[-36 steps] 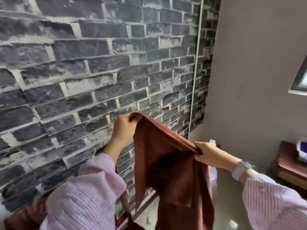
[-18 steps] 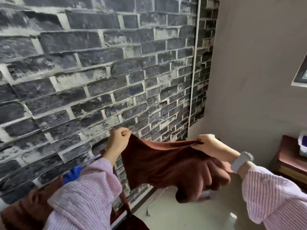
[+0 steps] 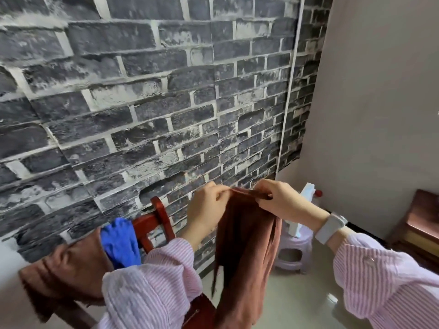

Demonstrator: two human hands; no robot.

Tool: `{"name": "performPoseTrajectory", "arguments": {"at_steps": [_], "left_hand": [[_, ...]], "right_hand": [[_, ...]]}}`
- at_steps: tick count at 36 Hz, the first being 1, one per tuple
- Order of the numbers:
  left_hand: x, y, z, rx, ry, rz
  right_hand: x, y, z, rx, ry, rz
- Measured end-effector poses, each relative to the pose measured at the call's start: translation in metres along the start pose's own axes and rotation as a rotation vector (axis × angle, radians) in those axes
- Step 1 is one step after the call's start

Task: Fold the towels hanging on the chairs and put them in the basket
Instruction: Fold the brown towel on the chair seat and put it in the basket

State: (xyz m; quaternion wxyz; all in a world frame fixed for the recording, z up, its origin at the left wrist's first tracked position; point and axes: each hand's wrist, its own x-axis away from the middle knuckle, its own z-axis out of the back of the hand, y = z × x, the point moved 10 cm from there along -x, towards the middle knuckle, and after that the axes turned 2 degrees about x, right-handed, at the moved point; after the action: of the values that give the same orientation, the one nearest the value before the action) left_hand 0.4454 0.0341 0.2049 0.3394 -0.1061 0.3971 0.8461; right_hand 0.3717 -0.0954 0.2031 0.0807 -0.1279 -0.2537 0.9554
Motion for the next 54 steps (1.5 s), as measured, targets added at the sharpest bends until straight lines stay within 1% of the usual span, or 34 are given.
{"name": "performPoseTrajectory", "arguments": {"at_steps": [3,5,6,8,9,10,11,13,14,15,16,17,19,20,21,22,24,26,28,30,34,36,38,40,42,44,45,47,51,53,54], "left_hand": [[-0.006,-0.006,0.014,-0.058,0.079,0.045],[-0.009,-0.015,0.014,0.02,0.068,0.106],[-0.011,-0.022,0.012,0.133,0.056,0.173],[-0.009,-0.036,0.006,0.503,0.029,0.388],[-0.005,-0.039,0.0,0.701,0.013,0.495],[-0.003,-0.039,-0.004,0.849,-0.004,0.567],[-0.003,-0.037,-0.007,0.932,-0.029,0.603],[-0.002,-0.028,-0.009,0.987,-0.088,0.609],[-0.001,-0.025,-0.009,0.99,-0.1,0.6],[-0.001,-0.024,-0.007,0.988,-0.093,0.591],[-0.001,-0.024,-0.005,0.996,-0.083,0.587],[-0.001,-0.024,-0.001,1.013,-0.071,0.584],[-0.002,-0.024,0.007,1.055,-0.059,0.567],[-0.003,-0.024,0.011,1.08,-0.054,0.556],[-0.004,-0.022,0.017,1.111,-0.047,0.538],[-0.006,-0.02,0.023,1.144,-0.035,0.515],[-0.01,-0.013,0.033,1.195,-0.019,0.47],[-0.012,-0.007,0.04,1.217,-0.014,0.429],[-0.014,-0.001,0.046,1.219,-0.026,0.395],[-0.014,0.003,0.052,1.198,-0.04,0.371],[-0.013,-0.002,0.06,1.122,-0.043,0.354],[-0.011,-0.011,0.064,1.082,-0.02,0.364],[-0.007,-0.026,0.073,1.016,0.035,0.386],[-0.002,-0.046,0.086,0.852,0.094,0.393],[0.004,-0.067,0.107,0.551,0.179,0.342],[0.011,-0.077,0.121,0.209,0.213,0.237],[0.018,-0.081,0.123,0.078,0.221,0.207],[0.032,-0.088,0.121,-0.093,0.24,0.188],[0.056,-0.099,0.108,-0.262,0.229,0.184],[0.061,-0.108,0.101,-0.257,0.201,0.233],[0.063,-0.114,0.093,-0.202,0.156,0.262]], "right_hand": [[0.012,0.022,-0.015,0.036,0.001,-0.084],[0.02,0.032,-0.019,0.025,0.033,-0.122],[0.024,0.034,-0.019,0.0,0.055,-0.116],[0.03,0.029,-0.023,-0.083,0.083,-0.029],[0.033,0.024,-0.029,-0.124,0.057,0.025],[0.035,0.017,-0.04,-0.161,-0.005,0.071],[0.037,0.012,-0.054,-0.194,-0.086,0.101],[0.043,0.003,-0.081,-0.28,-0.264,0.107],[0.046,0.002,-0.091,-0.34,-0.336,0.081],[0.048,0.003,-0.097,-0.424,-0.373,0.045],[0.048,0.005,-0.099,-0.516,-0.371,0.013],[0.046,0.012,-0.098,-0.577,-0.313,-0.014],[0.04,0.037,-0.086,-0.503,-0.071,-0.086],[0.039,0.054,-0.083,-0.44,0.037,-0.164],[0.039,0.071,-0.083,-0.409,0.114,-0.254],[0.04,0.085,-0.086,-0.389,0.146,-0.337],[0.038,0.103,-0.1,-0.351,0.128,-0.431],[0.034,0.112,-0.118,-0.33,0.039,-0.488],[0.034,0.114,-0.139,-0.395,-0.052,-0.559],[0.035,0.11,-0.159,-0.517,-0.09,-0.604],[0.033,0.089,-0.188,-0.682,-0.084,-0.583],[0.033,0.08,-0.198,-0.713,-0.069,-0.552],[0.035,0.077,-0.199,-0.711,-0.016,-0.547],[0.04,0.081,-0.19,-0.66,0.044,-0.544],[0.045,0.094,-0.177,-0.592,0.094,-0.56],[0.049,0.111,-0.165,-0.496,0.112,-0.583],[0.05,0.118,-0.159,-0.461,0.122,-0.587],[0.048,0.128,-0.149,-0.469,0.153,-0.592],[0.047,0.145,-0.145,-0.529,0.144,-0.641],[0.052,0.152,-0.145,-0.54,0.116,-0.672],[0.054,0.155,-0.145,-0.53,0.096,-0.676]]}}
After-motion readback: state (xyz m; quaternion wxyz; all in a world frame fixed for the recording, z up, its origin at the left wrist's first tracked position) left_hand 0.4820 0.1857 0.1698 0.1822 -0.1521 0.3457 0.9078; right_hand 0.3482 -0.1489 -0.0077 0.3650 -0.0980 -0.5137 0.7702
